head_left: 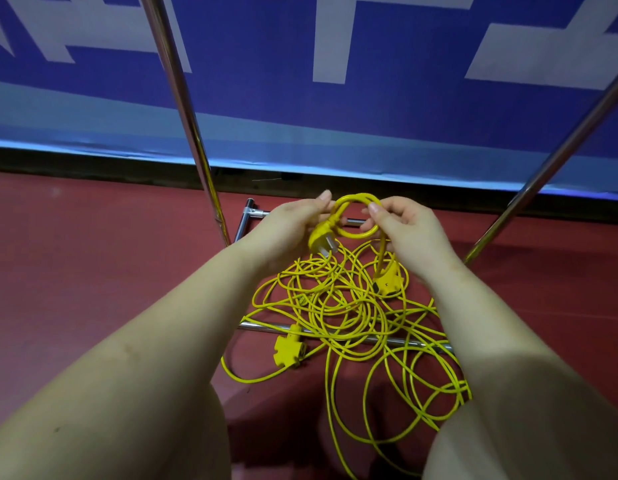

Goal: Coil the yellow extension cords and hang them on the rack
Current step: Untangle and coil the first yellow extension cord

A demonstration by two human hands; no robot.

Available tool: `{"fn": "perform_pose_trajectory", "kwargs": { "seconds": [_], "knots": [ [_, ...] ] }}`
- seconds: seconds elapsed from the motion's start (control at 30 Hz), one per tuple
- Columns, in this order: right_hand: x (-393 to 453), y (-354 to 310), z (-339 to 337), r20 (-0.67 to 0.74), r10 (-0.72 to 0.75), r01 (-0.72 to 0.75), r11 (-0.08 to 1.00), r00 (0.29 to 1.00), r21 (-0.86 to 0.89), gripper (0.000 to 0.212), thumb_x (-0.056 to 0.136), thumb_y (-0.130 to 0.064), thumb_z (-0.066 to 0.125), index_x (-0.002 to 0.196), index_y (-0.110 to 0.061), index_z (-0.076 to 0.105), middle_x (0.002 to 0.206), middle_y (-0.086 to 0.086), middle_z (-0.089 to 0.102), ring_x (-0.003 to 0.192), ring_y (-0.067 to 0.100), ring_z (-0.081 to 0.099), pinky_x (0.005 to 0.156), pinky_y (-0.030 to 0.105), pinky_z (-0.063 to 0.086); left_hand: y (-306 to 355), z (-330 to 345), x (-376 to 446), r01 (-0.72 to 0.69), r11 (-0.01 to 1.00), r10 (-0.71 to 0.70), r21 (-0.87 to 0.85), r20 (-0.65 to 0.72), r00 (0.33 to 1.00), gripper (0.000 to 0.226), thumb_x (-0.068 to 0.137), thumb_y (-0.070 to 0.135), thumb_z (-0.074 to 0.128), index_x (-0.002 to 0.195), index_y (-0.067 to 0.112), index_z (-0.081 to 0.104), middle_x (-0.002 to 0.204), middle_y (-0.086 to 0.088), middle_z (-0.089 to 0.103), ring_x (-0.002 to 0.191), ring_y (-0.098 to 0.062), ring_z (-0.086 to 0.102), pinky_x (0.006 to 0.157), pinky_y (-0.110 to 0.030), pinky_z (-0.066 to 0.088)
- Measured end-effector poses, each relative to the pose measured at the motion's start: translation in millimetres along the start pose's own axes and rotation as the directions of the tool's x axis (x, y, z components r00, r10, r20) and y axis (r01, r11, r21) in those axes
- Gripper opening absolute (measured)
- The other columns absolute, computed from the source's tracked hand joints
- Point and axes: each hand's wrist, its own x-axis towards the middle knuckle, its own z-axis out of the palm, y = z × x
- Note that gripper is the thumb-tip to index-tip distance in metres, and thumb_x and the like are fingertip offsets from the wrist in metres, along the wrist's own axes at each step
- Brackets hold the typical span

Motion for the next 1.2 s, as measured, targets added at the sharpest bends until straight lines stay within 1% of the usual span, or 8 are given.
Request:
{"fn": "perform_pose_trajectory", "kwargs": {
  "seconds": [0.13, 0.23, 0.37, 0.5, 0.67, 0.9, 1.07, 1.2],
  "knots": [
    [0, -2, 1, -0.044, 0.092, -0.087, 0.989, 0.995, 0.117, 0.021, 0.097, -0.023, 0.049, 0.080, -0.022, 0.061, 0.071, -0.006, 0.064, 0.069, 0.018, 0.061, 0.079, 0.053, 0.051, 5, -6, -4, 0.115, 0.970, -0.051, -0.213, 0.285, 0.957, 0.035, 0.082, 0.029, 0.064, 0.112, 0.010, 0.065, 0.104, -0.003, 0.069, 0.089, -0.014, 0.067, 0.087, -0.031, 0.053],
    [1, -3, 1, -0.045, 0.127, -0.118, 0.979, 0.991, 0.165, 0.021, 0.098, -0.022, 0.045, 0.082, -0.020, 0.059, 0.074, -0.002, 0.060, 0.075, 0.024, 0.067, 0.081, 0.053, 0.053, 5, -14, -5, 0.081, 0.963, 0.027, -0.256, 0.394, 0.919, 0.053, 0.065, 0.026, 0.081, 0.114, 0.011, 0.067, 0.113, -0.006, 0.069, 0.104, -0.016, 0.065, 0.093, -0.029, 0.051],
    [0, -3, 3, -0.048, 0.135, -0.127, 0.982, 0.990, 0.140, 0.021, 0.097, -0.027, 0.049, 0.081, -0.024, 0.062, 0.078, 0.011, 0.052, 0.084, 0.051, 0.056, 0.078, 0.053, 0.056, 4, -7, -5, 0.015, 0.974, 0.042, -0.224, 0.251, 0.967, 0.041, 0.081, 0.011, 0.068, 0.121, 0.008, 0.057, 0.105, -0.003, 0.071, 0.099, -0.014, 0.067, 0.087, -0.024, 0.053],
    [0, -7, 0, -0.022, 0.118, -0.111, 0.974, 0.993, 0.198, 0.017, 0.098, -0.022, 0.046, 0.091, -0.023, 0.061, 0.072, -0.003, 0.060, 0.063, 0.017, 0.058, 0.064, 0.032, 0.049, 8, -4, -7, -0.013, 0.979, 0.039, -0.206, 0.120, 0.992, 0.021, 0.091, 0.012, 0.047, 0.110, 0.013, 0.057, 0.083, 0.004, 0.073, 0.077, -0.006, 0.069, 0.071, -0.018, 0.056],
    [-1, -7, -2, 0.063, 0.134, -0.144, 0.974, 0.989, 0.178, 0.019, 0.098, -0.022, 0.044, 0.105, -0.024, 0.062, 0.074, -0.002, 0.062, 0.058, 0.010, 0.058, 0.061, 0.024, 0.048, 8, -3, -7, -0.029, 0.996, 0.030, -0.088, 0.005, 1.000, 0.012, 0.099, 0.018, 0.041, 0.099, 0.017, 0.053, 0.057, 0.009, 0.061, 0.056, -0.001, 0.056, 0.048, -0.012, 0.046],
    [0, 1, 1, -0.003, 0.210, -0.208, 0.968, 0.978, 0.142, 0.019, 0.097, -0.017, 0.048, 0.083, -0.020, 0.060, 0.054, -0.004, 0.065, 0.047, 0.007, 0.062, 0.044, 0.017, 0.046, 0, -5, -3, -0.015, 0.998, 0.020, 0.060, -0.091, 0.996, 0.006, 0.095, 0.016, 0.052, 0.094, 0.018, 0.058, 0.071, 0.005, 0.066, 0.050, -0.002, 0.054, 0.050, -0.016, 0.047],
    [3, 4, 3, -0.042, 0.226, -0.221, 0.969, 0.973, 0.107, 0.020, 0.099, -0.016, 0.044, 0.082, -0.019, 0.055, 0.069, 0.002, 0.067, 0.058, 0.011, 0.067, 0.055, 0.023, 0.052, 1, -1, -2, -0.005, 0.990, 0.029, 0.140, -0.173, 0.985, 0.010, 0.092, 0.005, 0.056, 0.090, 0.015, 0.057, 0.077, -0.002, 0.065, 0.048, -0.006, 0.060, 0.049, -0.017, 0.052],
    [8, 9, 1, -0.194, 0.275, -0.244, 0.955, 0.942, 0.166, 0.014, 0.096, -0.010, 0.048, 0.085, -0.015, 0.055, 0.083, 0.005, 0.067, 0.067, 0.010, 0.066, 0.064, 0.024, 0.050, -2, -6, 3, 0.176, 0.982, -0.148, 0.068, -0.299, 0.943, 0.012, 0.088, -0.005, 0.058, 0.084, 0.007, 0.055, 0.084, -0.014, 0.064, 0.049, -0.012, 0.064, 0.052, -0.020, 0.056]
  ]
}}
